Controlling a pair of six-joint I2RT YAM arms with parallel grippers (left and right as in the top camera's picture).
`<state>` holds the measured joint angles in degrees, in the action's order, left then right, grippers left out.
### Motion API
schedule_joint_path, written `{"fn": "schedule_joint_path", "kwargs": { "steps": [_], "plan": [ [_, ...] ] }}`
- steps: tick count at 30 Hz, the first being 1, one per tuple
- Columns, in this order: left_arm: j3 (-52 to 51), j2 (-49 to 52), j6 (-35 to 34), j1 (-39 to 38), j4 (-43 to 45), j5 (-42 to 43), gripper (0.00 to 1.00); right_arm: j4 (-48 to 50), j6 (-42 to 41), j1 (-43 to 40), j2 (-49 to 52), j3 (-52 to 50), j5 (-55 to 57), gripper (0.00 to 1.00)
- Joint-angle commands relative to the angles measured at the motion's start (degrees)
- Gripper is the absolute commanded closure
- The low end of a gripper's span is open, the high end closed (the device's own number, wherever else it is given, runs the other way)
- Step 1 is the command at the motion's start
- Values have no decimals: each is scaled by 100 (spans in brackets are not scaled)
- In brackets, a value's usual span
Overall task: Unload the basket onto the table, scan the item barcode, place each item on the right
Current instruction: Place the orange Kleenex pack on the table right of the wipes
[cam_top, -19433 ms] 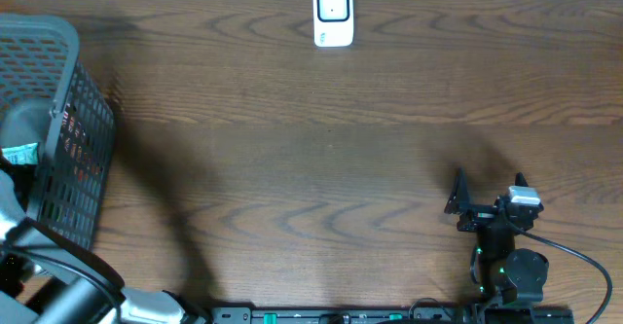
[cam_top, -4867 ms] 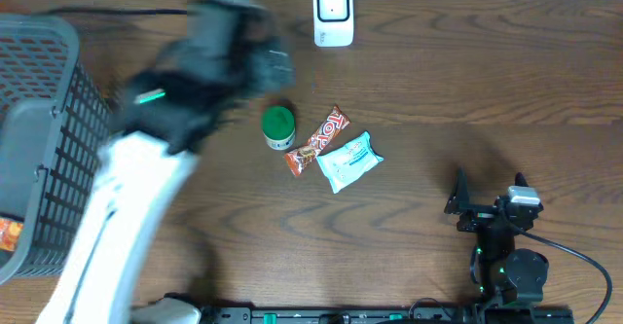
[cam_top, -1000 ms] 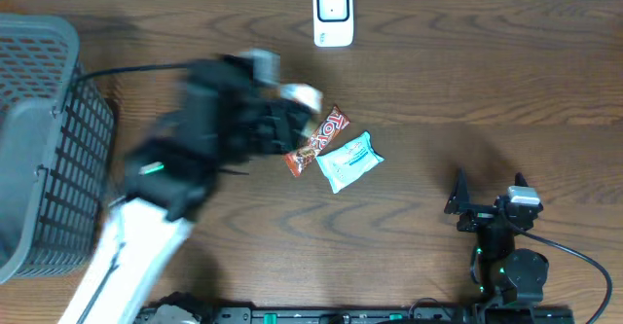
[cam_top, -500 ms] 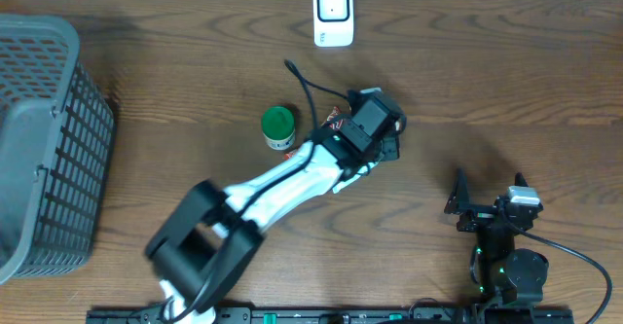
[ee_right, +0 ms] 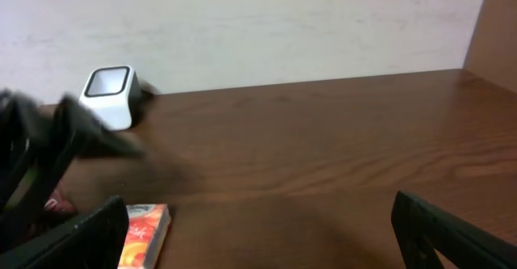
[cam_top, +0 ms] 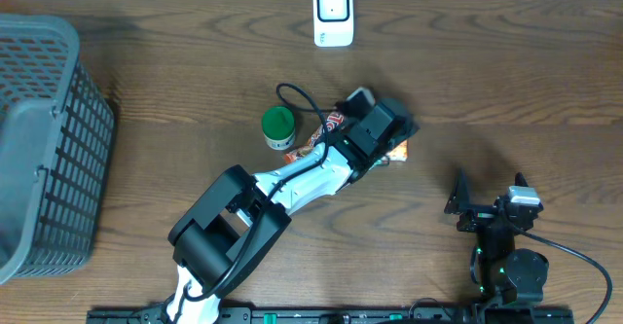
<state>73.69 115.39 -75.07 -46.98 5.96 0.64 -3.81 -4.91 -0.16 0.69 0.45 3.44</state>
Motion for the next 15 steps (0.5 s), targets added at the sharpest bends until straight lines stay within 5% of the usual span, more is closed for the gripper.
{"fn": "schedule_joint_path", "kwargs": {
  "steps": [1,4,15],
  "plan": [
    [221,-380,1333,-13,175,-107,12,-15,72,37,-31,-13,11,1],
    [308,-1054,2756,44,-120,-210,12,-15,72,37,-31,-13,11,1],
    [407,-4288,5862,1421,-1353,-1287,11,-13,72,37,-31,-13,11,1]
  ]
}}
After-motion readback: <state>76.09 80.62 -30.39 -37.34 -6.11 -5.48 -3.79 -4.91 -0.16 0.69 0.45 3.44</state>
